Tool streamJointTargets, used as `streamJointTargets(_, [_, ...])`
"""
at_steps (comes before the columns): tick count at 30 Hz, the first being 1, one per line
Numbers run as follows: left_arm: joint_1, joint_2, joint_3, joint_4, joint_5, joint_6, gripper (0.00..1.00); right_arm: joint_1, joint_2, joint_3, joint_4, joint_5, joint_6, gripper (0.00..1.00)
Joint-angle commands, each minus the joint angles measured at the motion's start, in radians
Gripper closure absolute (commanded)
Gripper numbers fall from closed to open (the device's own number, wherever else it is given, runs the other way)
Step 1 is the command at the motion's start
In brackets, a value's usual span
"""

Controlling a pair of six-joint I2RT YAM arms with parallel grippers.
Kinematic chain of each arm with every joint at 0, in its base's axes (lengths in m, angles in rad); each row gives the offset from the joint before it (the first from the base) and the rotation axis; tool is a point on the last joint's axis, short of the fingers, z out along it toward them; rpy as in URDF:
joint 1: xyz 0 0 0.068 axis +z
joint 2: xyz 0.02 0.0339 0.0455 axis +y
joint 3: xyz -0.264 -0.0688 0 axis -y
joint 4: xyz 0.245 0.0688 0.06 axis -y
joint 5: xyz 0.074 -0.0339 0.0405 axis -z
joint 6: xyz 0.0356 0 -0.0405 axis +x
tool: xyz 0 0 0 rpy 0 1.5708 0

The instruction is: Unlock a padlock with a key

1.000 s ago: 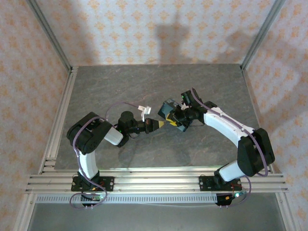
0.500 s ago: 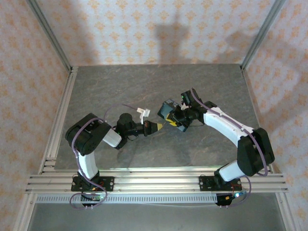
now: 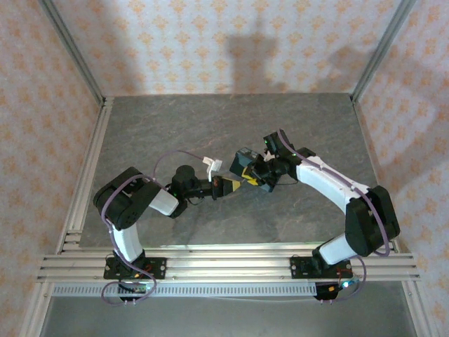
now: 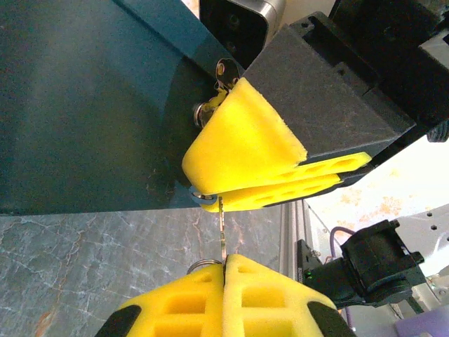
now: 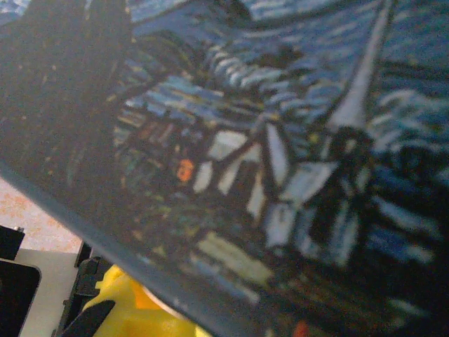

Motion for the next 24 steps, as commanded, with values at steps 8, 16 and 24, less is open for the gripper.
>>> streamJointTargets(8, [-0.002,0.027,0.026,0.04,-0.011,0.036,1.0,0.005,-0.004,0.031,-0.012,-0.022,-0.017,1.0])
streamJointTargets(16, [-0.002,0.033,0.033,0.042,-0.009,0.035,1.0,0.005,-0.003,0.031,-0.016,-0.022,-0.02,1.0])
streamJointTargets(24, [-0.002,0.043,0.033,0.046,-0.013,0.035,1.0,0.005,0.003,0.037,-0.019,-0.022,-0.024,1.0])
